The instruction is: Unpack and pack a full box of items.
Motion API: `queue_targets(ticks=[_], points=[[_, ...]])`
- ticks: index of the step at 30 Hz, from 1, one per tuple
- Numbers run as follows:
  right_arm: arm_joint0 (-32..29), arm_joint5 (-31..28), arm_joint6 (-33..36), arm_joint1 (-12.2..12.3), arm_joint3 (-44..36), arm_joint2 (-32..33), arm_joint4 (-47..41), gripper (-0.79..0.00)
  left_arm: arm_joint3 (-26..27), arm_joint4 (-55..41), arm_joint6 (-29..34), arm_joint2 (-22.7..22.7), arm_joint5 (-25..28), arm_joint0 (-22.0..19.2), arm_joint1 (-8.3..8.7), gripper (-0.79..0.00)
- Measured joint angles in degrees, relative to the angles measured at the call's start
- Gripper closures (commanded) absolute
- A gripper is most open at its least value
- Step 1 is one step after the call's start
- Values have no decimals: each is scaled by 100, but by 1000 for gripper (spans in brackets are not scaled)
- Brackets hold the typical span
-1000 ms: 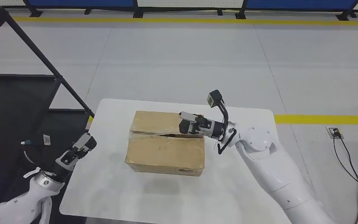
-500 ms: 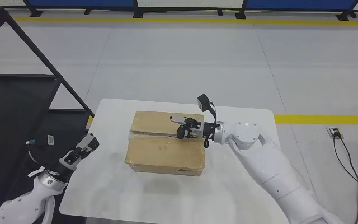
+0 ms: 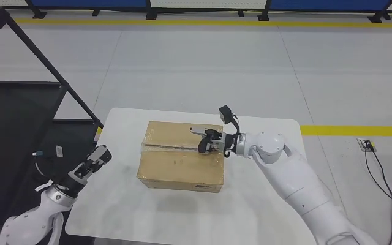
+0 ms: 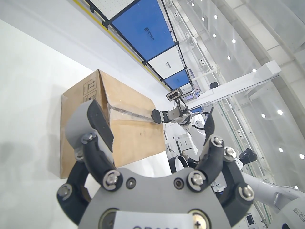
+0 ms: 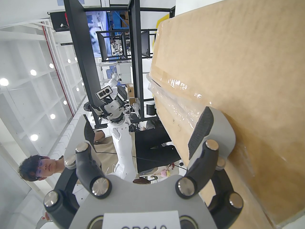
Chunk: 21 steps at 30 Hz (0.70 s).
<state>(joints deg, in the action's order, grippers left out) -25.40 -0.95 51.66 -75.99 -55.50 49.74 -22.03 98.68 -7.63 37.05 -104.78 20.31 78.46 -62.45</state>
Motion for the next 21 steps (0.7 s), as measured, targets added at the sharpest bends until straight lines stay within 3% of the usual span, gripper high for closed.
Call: queue_targets(ticks=[8, 21], points=[[57, 181, 88, -53, 136, -72, 132, -785, -12, -1, -29, 32, -11, -5, 22, -785], [218, -195, -21, -303, 408, -359, 87, -785, -177, -128, -103, -48, 32, 51, 56, -785]])
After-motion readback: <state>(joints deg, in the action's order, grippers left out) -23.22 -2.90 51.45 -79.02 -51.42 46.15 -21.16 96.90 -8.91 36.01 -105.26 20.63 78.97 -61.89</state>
